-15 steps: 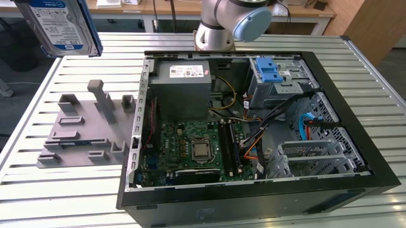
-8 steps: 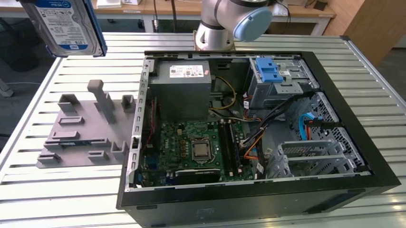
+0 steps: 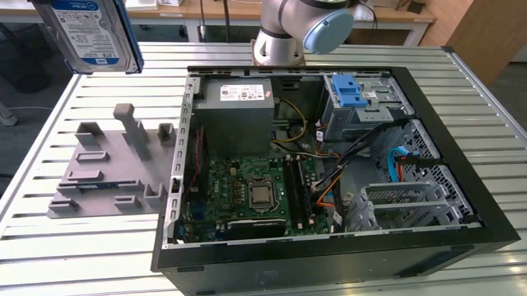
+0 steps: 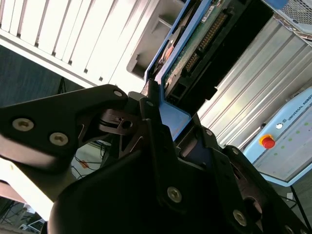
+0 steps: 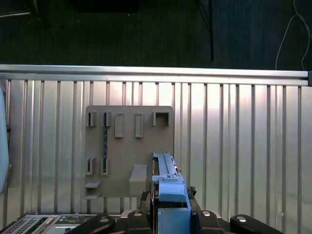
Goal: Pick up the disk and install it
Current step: 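Pick up the disk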
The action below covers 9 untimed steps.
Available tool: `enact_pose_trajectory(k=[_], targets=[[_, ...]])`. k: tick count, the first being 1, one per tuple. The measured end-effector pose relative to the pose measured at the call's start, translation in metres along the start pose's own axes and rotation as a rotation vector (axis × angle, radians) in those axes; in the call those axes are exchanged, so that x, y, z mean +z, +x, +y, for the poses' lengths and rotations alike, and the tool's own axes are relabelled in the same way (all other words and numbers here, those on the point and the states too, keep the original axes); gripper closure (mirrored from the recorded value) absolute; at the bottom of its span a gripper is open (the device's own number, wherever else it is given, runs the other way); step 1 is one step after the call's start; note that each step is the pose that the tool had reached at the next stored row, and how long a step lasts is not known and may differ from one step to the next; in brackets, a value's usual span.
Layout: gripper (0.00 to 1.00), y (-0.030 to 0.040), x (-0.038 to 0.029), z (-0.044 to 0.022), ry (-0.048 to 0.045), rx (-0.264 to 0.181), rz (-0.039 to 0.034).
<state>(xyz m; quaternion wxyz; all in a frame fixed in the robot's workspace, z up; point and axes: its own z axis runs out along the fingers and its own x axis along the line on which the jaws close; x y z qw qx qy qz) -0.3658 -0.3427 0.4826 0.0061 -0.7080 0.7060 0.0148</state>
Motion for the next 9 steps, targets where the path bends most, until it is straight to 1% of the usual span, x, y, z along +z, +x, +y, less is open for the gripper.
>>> enact_pose_trajectory(k=[9], targets=[[0.64,0.0000,-0.0001,-0.0068,0.0000,0.000,0.0000]])
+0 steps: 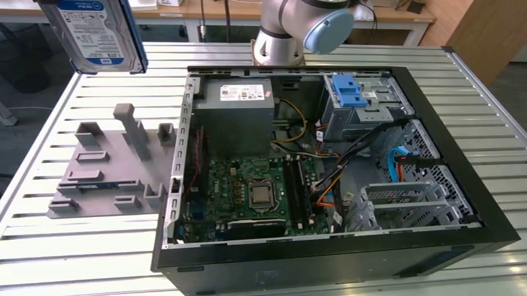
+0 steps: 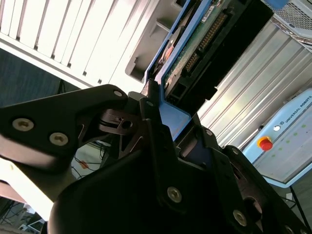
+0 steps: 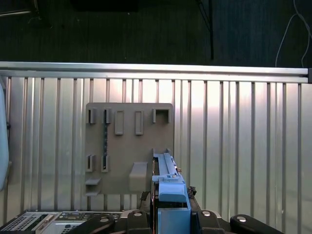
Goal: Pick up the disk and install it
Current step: 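Pick up the disk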
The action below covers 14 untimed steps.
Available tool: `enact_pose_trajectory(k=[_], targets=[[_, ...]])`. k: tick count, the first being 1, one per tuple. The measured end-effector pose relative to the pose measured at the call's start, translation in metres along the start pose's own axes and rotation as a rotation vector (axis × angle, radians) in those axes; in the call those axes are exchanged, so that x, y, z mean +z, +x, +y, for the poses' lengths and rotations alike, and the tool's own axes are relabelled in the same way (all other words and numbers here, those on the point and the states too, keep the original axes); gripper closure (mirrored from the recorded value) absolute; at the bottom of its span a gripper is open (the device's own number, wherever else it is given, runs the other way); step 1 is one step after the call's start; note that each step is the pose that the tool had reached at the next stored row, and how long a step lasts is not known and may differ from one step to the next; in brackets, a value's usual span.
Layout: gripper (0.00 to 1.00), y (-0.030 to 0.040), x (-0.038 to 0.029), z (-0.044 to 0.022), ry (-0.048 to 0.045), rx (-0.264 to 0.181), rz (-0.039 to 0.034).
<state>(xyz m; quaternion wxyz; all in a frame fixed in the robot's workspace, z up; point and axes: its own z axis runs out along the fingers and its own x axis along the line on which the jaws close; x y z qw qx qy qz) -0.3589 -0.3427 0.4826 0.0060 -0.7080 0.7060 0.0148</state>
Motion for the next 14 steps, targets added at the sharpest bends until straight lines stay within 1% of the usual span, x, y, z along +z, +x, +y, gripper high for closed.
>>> enact_pose_trajectory(k=[14], targets=[[0.64,0.0000,-0.0001,-0.0068,0.0000,0.000,0.0001]])
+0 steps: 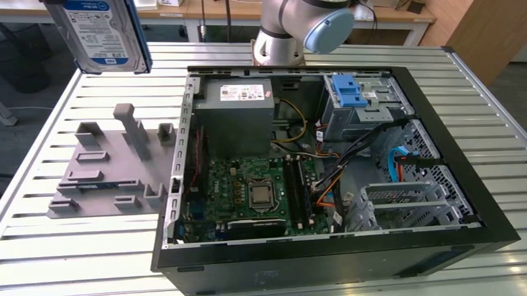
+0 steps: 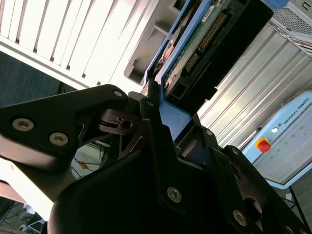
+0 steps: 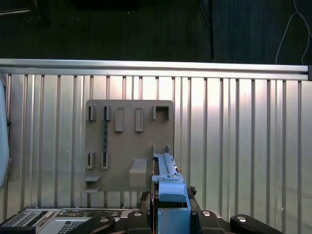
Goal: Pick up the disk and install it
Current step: 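Pick up the disk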
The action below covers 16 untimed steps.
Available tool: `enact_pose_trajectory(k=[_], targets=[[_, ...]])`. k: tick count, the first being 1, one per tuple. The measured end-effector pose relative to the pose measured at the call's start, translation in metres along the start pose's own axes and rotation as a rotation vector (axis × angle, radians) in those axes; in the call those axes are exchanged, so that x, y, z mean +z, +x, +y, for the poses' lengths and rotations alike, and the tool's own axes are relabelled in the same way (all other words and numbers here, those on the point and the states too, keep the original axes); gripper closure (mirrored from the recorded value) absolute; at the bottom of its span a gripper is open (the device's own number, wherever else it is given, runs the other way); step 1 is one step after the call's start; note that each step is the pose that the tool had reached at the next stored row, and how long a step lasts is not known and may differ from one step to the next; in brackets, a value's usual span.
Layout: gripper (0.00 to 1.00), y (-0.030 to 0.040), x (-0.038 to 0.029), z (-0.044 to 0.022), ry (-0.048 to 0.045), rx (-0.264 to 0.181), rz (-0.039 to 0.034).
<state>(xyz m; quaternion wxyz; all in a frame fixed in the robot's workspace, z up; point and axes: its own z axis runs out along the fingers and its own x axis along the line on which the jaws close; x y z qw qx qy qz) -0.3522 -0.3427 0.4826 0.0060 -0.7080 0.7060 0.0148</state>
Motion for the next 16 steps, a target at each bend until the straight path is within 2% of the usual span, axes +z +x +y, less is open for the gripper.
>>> enact_pose_trajectory(k=[11,16], targets=[[0.64,0.0001,0.0000,-0.0044,0.0001,0.000,-0.0001],[0.64,0.0000,-0.0001,-0.0086,0.0000,0.000,-0.0001]])
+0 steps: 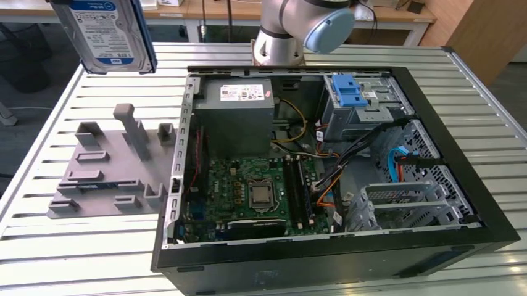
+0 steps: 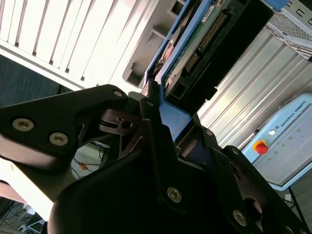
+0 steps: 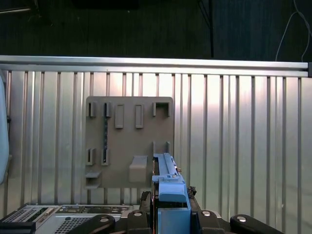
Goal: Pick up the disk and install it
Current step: 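Pick up the disk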
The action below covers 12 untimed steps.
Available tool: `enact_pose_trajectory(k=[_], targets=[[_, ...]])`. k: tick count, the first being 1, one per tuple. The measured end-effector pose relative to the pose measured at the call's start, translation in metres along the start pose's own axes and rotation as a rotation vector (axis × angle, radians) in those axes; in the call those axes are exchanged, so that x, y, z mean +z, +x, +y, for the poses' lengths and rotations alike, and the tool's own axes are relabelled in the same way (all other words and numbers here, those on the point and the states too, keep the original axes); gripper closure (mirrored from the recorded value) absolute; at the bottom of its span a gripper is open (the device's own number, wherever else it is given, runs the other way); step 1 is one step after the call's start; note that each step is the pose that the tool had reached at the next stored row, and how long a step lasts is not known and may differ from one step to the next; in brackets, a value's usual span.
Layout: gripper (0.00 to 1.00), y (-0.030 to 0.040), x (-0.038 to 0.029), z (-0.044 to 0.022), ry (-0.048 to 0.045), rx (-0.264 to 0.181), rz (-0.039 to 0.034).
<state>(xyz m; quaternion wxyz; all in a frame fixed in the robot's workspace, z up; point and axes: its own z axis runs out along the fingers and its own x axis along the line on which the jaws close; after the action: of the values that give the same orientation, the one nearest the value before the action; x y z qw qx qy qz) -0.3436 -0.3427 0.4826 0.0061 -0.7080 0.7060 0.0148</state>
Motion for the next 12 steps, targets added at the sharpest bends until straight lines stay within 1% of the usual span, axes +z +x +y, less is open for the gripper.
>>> enact_pose_trajectory(k=[9,12], targets=[[0.64,0.0002,-0.0002,-0.0098,0.0000,0.000,0.0000],[0.64,0.0023,-0.0003,-0.0119,-0.0001,0.000,0.0000]])
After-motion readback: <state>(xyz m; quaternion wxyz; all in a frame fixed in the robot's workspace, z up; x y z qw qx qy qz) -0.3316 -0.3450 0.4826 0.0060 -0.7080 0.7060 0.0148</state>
